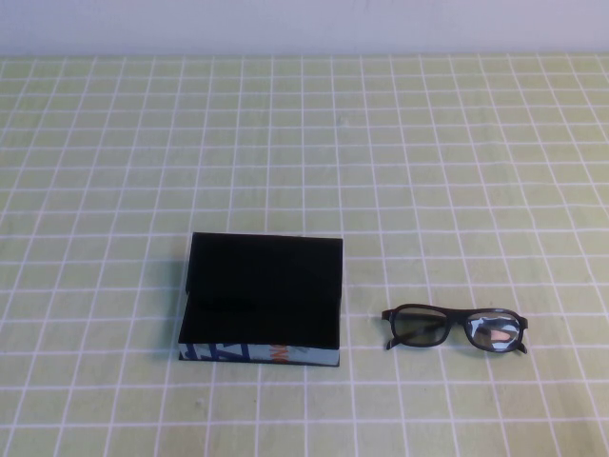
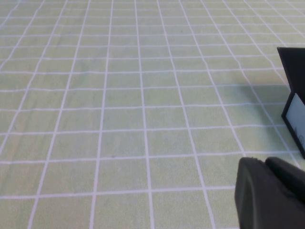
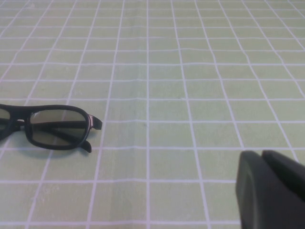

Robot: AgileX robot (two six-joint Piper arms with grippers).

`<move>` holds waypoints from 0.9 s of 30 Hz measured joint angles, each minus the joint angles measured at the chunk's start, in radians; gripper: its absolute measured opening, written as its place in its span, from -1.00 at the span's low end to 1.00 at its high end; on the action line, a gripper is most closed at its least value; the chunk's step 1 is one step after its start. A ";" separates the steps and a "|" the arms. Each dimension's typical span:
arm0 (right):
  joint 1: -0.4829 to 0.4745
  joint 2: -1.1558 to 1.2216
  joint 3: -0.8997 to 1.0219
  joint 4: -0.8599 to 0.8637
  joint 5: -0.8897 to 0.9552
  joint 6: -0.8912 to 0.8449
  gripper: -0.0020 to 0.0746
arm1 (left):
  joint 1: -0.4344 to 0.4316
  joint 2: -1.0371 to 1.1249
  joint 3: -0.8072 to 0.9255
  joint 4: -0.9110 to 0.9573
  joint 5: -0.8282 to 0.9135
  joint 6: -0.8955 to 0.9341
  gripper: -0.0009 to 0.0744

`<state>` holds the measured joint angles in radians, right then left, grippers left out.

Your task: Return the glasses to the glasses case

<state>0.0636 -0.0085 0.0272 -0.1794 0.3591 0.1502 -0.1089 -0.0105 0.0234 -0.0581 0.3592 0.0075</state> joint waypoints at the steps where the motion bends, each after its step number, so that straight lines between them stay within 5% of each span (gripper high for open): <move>1: 0.000 0.000 0.000 0.000 0.000 0.000 -0.99 | 0.000 0.000 0.000 0.003 0.000 0.000 -0.98; 16: 0.000 0.000 0.000 0.000 -0.132 0.000 -0.99 | 0.000 0.000 0.000 0.023 -0.047 0.000 -0.98; 27: 0.000 0.000 0.000 0.000 -0.736 0.000 -0.99 | 0.000 0.000 0.002 -0.011 -0.548 -0.008 -0.98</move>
<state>0.0636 -0.0085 0.0274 -0.1794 -0.3766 0.1502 -0.1089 -0.0105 0.0253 -0.0688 -0.1887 0.0000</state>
